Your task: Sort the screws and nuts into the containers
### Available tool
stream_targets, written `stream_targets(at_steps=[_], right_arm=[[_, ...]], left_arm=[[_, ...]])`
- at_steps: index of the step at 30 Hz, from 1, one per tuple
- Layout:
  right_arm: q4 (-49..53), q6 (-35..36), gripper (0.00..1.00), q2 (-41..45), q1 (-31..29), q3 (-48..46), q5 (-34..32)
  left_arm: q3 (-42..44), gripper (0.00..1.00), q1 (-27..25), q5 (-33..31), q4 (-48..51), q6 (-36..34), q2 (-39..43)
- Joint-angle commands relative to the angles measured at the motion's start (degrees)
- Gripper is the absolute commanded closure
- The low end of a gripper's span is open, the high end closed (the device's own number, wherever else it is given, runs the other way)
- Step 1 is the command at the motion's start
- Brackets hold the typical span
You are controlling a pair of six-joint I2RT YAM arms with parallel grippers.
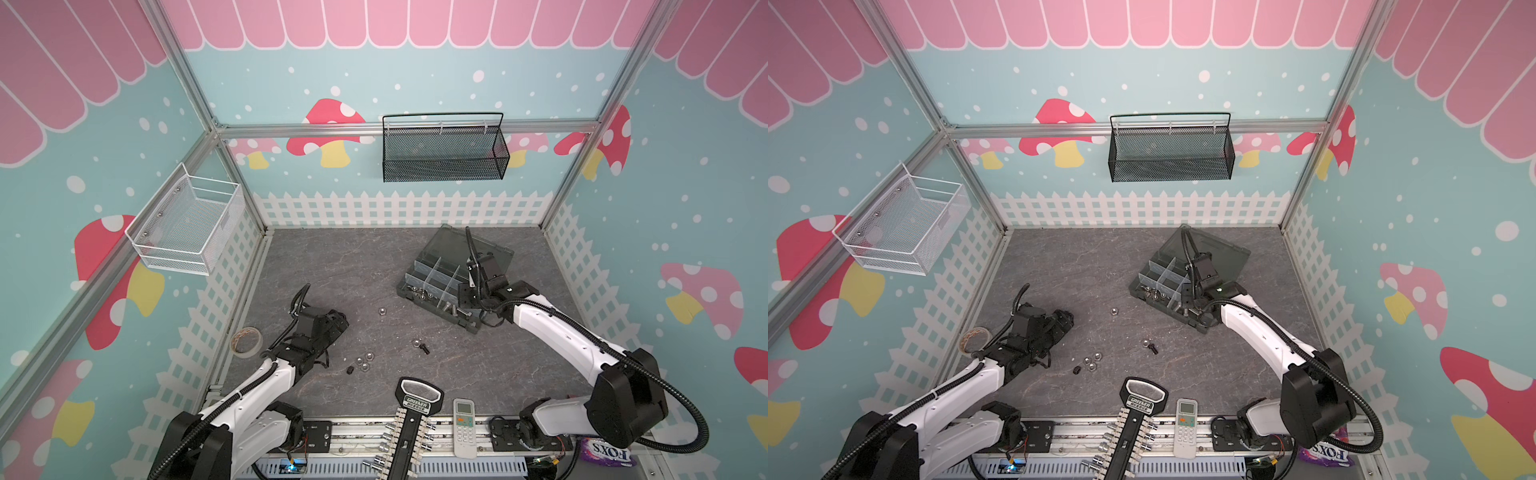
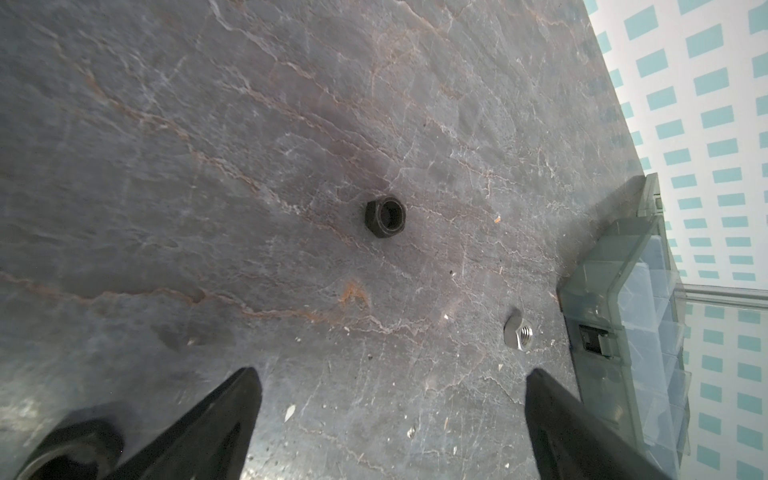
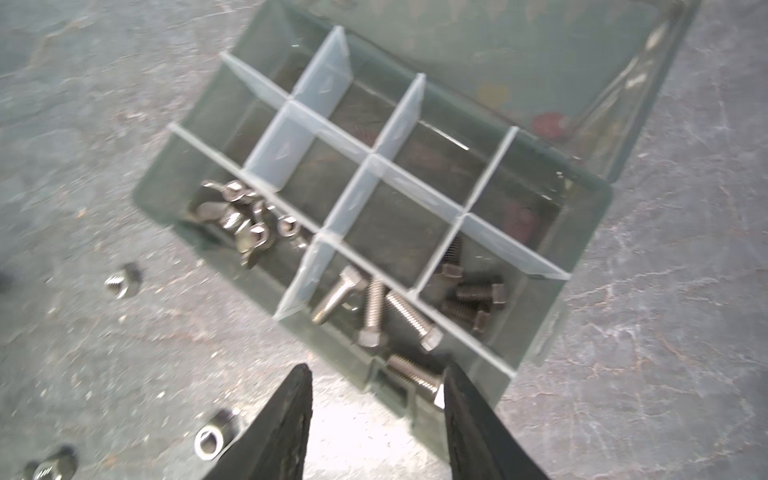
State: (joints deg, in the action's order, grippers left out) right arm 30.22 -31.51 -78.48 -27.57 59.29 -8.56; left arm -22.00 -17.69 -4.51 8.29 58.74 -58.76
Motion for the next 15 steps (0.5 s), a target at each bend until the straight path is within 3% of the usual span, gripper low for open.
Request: stream_targets(at_steps=[1,15], right_arm=[[1.8,-2.1,0.47,0.9,-3.8,-1.7,0.3],[-0.9,-5.0,0.52,-2.2,-15.8,-7.8,5.4]], left_arm=[[-0.2,0.0,0.3,-0.9,0.4,1.4,0.0],[0.7,0.0,0.4,0.0,-0.1,1.9,0.3]])
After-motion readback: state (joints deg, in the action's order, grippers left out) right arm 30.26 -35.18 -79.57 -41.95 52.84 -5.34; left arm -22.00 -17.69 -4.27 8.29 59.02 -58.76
